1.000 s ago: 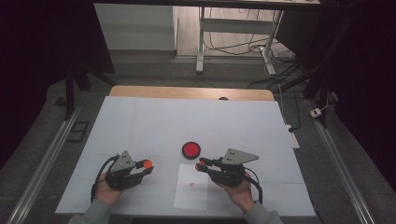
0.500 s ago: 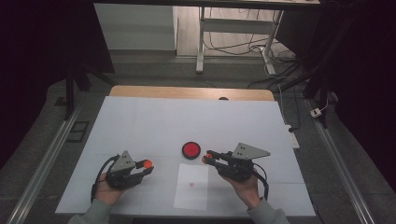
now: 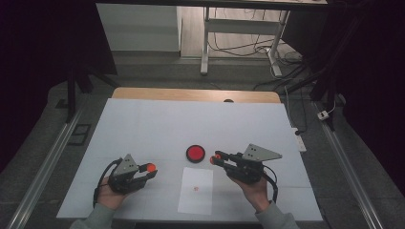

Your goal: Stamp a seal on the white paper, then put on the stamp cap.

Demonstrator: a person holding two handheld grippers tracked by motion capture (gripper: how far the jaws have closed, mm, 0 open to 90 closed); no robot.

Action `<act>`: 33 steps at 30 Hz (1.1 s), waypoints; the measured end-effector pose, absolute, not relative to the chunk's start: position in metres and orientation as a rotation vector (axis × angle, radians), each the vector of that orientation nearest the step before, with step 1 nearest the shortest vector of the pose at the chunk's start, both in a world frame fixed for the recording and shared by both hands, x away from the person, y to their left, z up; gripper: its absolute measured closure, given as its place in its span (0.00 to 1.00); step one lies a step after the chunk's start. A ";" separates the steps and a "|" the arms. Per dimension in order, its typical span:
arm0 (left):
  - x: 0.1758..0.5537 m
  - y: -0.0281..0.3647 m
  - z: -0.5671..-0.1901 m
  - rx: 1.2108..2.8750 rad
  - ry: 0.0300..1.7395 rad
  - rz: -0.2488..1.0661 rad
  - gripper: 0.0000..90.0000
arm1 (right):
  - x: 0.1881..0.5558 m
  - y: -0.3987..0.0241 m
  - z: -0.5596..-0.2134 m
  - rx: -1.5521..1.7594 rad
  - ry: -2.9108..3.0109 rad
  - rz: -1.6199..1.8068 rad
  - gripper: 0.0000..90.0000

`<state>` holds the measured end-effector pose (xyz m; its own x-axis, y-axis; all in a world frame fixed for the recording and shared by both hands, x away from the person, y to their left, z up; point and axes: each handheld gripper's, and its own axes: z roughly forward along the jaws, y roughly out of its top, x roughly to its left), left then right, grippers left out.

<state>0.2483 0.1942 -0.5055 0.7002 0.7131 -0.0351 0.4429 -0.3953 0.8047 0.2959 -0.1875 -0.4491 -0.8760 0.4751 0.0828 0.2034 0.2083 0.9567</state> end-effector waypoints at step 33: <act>0.254 0.158 -0.499 2.090 0.779 0.372 0.73 | 0.294 -0.185 -0.450 0.643 2.263 1.727 0.80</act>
<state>0.2536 0.1584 -0.4992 0.7615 0.6480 -0.0162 0.3942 -0.4430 0.8052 0.2944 -0.1849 -0.4502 -0.8795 0.4681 0.0858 0.2064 0.2127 0.9551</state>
